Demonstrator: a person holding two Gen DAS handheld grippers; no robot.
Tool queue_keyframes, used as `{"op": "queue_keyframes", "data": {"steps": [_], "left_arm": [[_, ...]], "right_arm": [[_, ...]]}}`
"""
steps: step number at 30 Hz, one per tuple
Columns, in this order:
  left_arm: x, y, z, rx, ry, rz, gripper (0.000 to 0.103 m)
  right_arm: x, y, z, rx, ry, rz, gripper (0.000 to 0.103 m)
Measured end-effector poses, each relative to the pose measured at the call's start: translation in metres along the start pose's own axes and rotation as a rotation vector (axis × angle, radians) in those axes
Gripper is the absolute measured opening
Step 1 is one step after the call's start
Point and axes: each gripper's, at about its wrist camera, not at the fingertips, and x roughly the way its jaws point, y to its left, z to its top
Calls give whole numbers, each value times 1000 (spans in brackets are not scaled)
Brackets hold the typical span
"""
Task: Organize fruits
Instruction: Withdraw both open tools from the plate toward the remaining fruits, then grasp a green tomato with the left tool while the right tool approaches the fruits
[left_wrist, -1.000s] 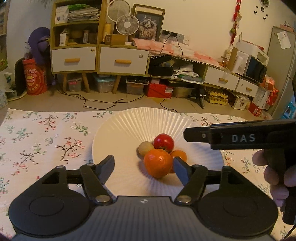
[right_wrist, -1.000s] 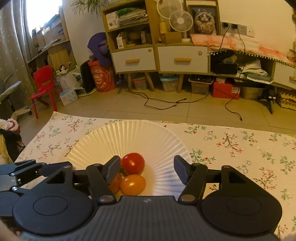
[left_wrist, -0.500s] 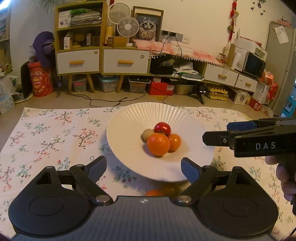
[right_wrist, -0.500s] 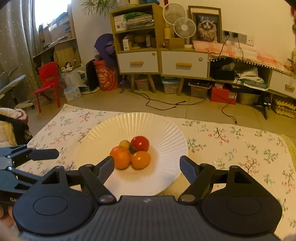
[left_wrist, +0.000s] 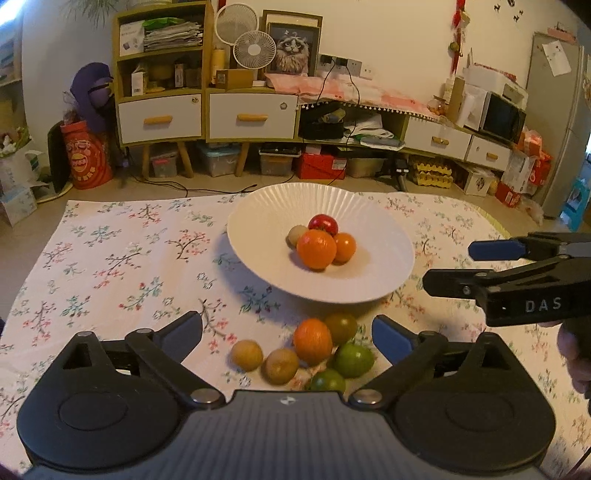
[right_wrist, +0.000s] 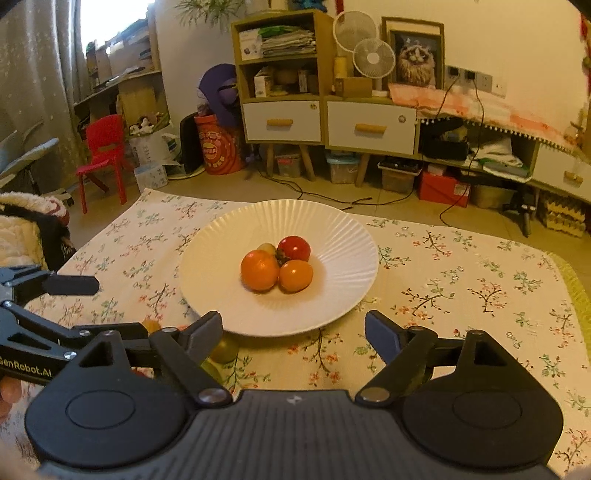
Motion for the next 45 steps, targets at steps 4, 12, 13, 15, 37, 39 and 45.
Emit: {"op": "queue_keyframes", "data": {"steps": [4, 12, 13, 15, 37, 39, 45], "left_arm": [[-6, 1, -7, 2, 7, 12, 98], [-17, 11, -28, -44, 37, -2, 98], [-18, 14, -31, -58, 44, -8, 98], [-20, 16, -36, -75, 58, -11, 98], [-35, 41, -72, -120, 117, -19, 98], [-33, 38, -74, -105, 129, -23, 98], [-29, 37, -79, -88, 133, -23, 98]], "right_arm": [[-7, 7, -9, -28, -6, 6, 88], [-15, 15, -19, -21, -13, 35, 98], [-15, 15, -21, -21, -13, 38, 99], [-17, 16, -25, -19, -6, 43, 100], [-10, 36, -53, -29, 74, 67, 102], [-8, 38, -55, -33, 80, 68, 102], [-5, 46, -63, -58, 109, 77, 102]]}}
